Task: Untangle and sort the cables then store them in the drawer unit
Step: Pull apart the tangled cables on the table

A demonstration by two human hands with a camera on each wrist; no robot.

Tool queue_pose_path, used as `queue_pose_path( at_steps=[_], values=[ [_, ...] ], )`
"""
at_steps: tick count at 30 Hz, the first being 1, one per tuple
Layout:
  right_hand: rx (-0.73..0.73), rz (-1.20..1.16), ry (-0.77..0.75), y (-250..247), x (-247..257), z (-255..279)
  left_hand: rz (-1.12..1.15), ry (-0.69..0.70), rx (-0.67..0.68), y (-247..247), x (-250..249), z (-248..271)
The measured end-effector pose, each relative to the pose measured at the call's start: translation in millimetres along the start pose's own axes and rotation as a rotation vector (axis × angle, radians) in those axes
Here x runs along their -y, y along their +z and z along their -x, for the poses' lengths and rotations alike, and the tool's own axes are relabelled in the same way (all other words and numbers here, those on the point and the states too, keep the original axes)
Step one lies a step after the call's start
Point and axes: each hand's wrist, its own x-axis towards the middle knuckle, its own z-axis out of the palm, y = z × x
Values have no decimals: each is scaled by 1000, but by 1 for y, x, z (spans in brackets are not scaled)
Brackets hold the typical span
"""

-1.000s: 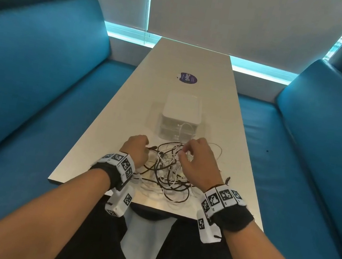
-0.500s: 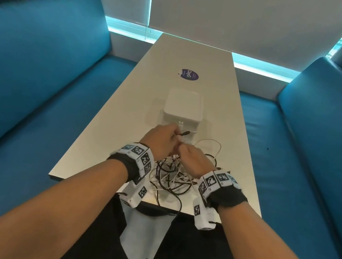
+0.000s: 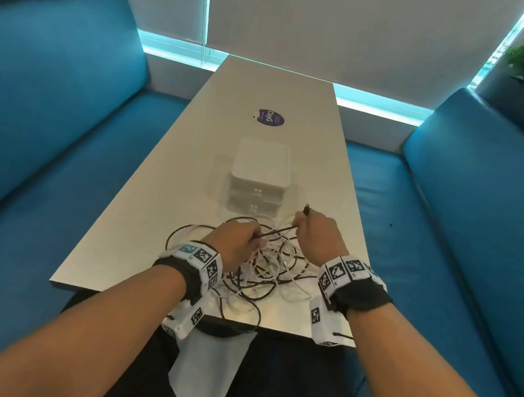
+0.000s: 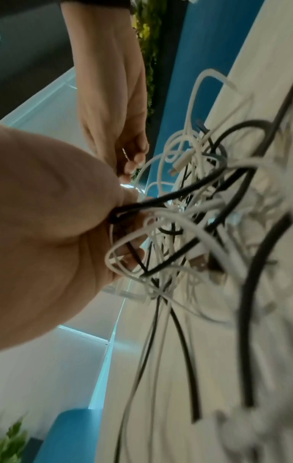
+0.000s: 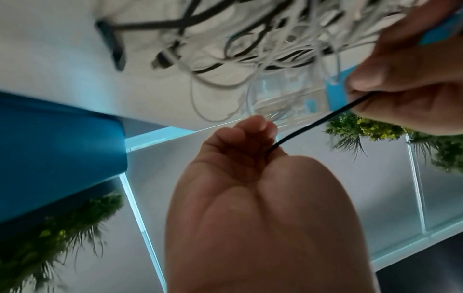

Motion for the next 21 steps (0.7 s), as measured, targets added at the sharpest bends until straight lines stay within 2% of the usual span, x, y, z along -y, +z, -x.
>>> queue_pose_path(
  at_steps=[3,7,10,13,16,18,21],
  values=[
    [7,121,84,-2,-15,2,-138,57,46,-13,1,-1],
    [56,263,158,7,-31,4,-435,94,86,-22,-6,-3],
    [58,219,228,10,-30,4,-596,102,89,-22,-6,-2],
    [109,94,140,13,-27,6,-659,219,0,-16,-4,1],
    [64,-197,19,12,-14,10,-647,312,-29,-11,-12,-1],
    [32,-359,0,11,2,11,-684,320,6,-6,-18,-3],
    [92,-521,-1,11,24,9,-744,285,28,-2,-24,-4]
  ],
)
